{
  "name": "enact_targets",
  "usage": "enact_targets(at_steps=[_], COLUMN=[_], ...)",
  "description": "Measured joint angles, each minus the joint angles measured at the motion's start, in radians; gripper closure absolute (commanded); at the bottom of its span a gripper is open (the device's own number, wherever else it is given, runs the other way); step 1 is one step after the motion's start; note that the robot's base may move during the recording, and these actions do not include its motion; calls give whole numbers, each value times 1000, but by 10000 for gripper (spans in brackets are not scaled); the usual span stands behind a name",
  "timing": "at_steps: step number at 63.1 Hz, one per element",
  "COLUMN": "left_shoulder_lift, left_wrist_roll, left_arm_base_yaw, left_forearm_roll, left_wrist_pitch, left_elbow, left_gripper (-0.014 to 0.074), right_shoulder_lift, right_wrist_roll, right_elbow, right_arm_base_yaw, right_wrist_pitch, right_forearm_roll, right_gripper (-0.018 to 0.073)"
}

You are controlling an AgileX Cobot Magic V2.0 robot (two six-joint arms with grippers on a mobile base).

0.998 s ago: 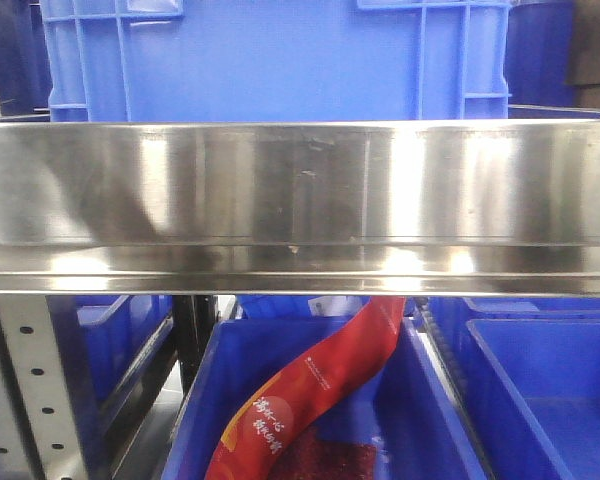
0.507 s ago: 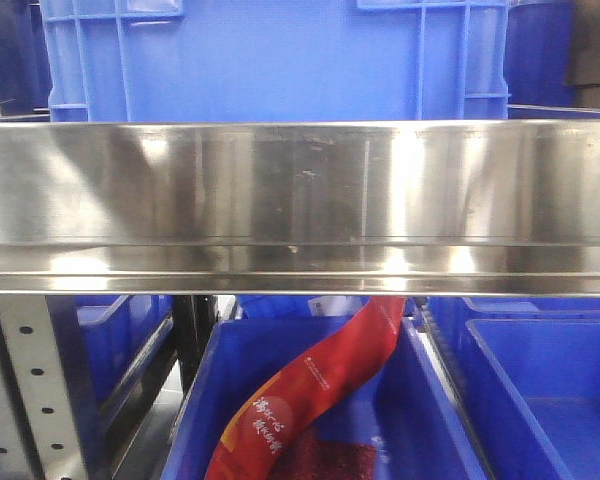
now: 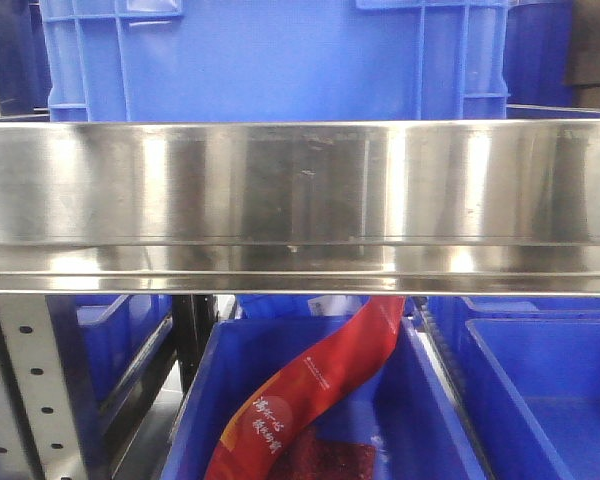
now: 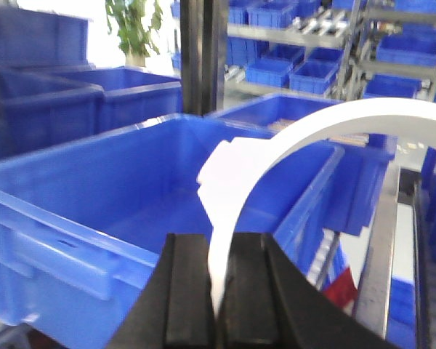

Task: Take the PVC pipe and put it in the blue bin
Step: 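Lower both held white arcs down into the open blue bin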

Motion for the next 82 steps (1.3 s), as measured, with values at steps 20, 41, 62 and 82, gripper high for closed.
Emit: enact_targets(at_steps=[20,41,62,82], left_shoulder_lift=[120,234,313,410], left_wrist_roll=[6,6,6,6], left_arm_base_yaw=[-144,-176,-176,-234], left_forearm_roll=[0,11,45,73], left_wrist_pitch=[-183,-267,-337,-333], left_elbow=[-42,-80,-81,-178], left_gripper=[707,707,707,707], right_shoulder_lift=[69,189,315,395], right_wrist_roll=[-9,-53,-61,-61], right_elbow=[0,-17,-139,-177], right_arm_base_yaw=[1,53,69,91], right_wrist_pitch=[-143,-219,-244,-244], right_forearm_roll=[-26,-30,-30,-30], right_gripper=[720,720,721,721])
